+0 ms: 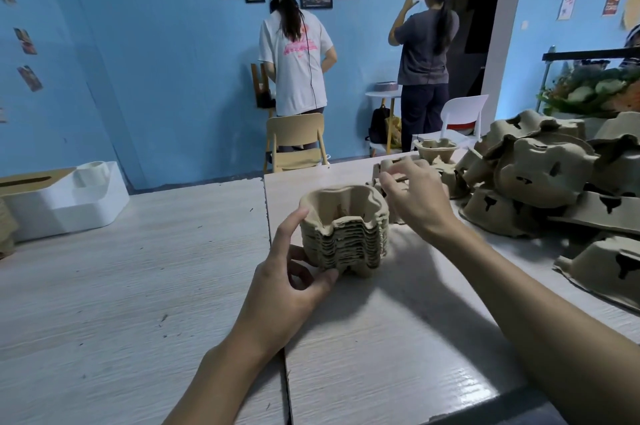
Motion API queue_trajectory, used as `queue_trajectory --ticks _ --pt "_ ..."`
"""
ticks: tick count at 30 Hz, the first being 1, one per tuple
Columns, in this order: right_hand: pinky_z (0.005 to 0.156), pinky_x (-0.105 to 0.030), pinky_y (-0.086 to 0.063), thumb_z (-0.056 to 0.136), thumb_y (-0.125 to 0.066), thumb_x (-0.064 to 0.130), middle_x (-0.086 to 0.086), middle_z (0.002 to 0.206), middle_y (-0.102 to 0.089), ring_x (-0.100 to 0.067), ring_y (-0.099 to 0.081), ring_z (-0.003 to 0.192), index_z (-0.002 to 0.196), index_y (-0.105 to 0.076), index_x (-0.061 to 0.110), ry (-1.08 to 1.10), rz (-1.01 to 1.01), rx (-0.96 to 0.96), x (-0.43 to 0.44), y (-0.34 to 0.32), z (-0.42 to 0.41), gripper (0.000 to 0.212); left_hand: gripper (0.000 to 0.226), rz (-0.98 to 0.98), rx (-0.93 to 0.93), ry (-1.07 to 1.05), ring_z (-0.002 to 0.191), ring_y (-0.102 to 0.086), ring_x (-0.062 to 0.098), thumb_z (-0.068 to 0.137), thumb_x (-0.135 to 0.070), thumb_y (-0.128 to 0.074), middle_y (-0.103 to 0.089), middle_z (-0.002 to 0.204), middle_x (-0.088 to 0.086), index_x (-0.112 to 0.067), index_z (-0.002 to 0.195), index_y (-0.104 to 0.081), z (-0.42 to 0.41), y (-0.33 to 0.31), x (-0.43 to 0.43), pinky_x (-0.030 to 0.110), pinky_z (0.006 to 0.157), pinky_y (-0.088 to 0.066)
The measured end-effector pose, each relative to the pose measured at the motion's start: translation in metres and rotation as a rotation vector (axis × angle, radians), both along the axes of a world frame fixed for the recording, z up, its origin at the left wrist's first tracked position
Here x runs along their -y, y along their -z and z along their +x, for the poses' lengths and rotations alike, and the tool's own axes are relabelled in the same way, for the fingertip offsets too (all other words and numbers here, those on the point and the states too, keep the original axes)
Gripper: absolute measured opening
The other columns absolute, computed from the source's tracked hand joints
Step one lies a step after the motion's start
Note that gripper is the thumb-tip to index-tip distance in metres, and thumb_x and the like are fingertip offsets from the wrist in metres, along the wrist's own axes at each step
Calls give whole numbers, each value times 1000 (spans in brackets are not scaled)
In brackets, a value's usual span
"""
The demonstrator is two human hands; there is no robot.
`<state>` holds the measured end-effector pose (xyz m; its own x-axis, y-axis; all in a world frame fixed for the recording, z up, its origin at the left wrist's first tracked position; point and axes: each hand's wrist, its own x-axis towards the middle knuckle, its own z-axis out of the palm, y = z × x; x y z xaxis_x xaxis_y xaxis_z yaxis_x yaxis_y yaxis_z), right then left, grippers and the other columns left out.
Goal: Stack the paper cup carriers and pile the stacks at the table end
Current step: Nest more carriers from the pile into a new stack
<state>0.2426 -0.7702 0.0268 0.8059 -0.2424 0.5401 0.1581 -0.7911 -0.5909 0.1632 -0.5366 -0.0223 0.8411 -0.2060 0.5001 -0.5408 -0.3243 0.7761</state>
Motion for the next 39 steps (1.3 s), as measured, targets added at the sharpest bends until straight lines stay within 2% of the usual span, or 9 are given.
queue_trajectory --ticks 7,12,16,19,22,26,30,35,39 --pt "113 -48 -19 94 -48 50 -7 156 -28 -31 -24 141 143 -38 43 28 -277 -364 15 27 17 51 77 -12 8 -63 66 -58 5 79 -18 -84 -67 84 -4 -54 131 -41 0 1 -2 14 65 -47" --pt "100 -50 -29 94 -49 52 -6 136 -36 -33 -38 123 116 -54 37 42 -328 -305 14 28 13 28 77 -33 12 -131 66 -57 4 80 -16 -82 -64 81 -6 -50 134 -39 3 1 -4 14 65 -47" --pt "91 -48 -30 96 -49 34 -4 118 -40 -30 -44 112 105 -49 30 33 -255 -180 18 23 3 10 78 -40 -3 -131 70 -59 5 81 -17 -82 -65 85 -5 -52 134 -37 4 2 -5 17 68 -49" --pt "89 -43 -28 91 -54 31 -6 117 -45 -29 -44 113 120 -40 31 -10 -204 -197 23 22 -6 33 78 -44 -7 -132 69 -59 5 81 -18 -82 -66 85 -5 -51 135 -37 5 2 -5 17 68 -49" --pt "89 -39 -32 88 -60 37 -9 122 -53 -32 -46 115 126 -47 29 -7 -260 -265 27 22 -11 41 78 -42 -6 -130 70 -59 6 81 -17 -82 -67 84 -6 -50 136 -38 5 2 -4 17 68 -49" --pt "90 -39 -46 84 -70 33 -10 112 -61 -29 -56 106 120 -54 22 -61 -30 -86 25 17 -9 41 79 -45 2 -128 70 -60 7 81 -16 -82 -66 86 -2 -51 135 -37 5 3 -5 16 68 -48" --pt "81 -28 -38 83 -74 24 -11 110 -58 -24 -55 102 131 -45 16 -100 142 4 22 11 -11 56 80 -44 2 -131 75 -63 9 81 -17 -82 -67 87 -1 -53 135 -36 7 4 -5 16 69 -49" --pt "87 -20 -35 84 -72 25 -8 117 -37 -21 -50 98 146 -31 32 -127 71 -84 21 14 -14 74 79 -41 -1 -134 78 -63 11 80 -17 -83 -67 88 0 -51 136 -37 5 3 -5 15 70 -49" --pt "104 -26 -38 79 -75 21 -10 138 -21 -25 -48 116 147 -32 40 -156 25 -64 24 12 -13 82 80 -41 1 -136 75 -63 11 80 -17 -83 -68 86 -1 -53 135 -37 6 4 -5 16 69 -49"
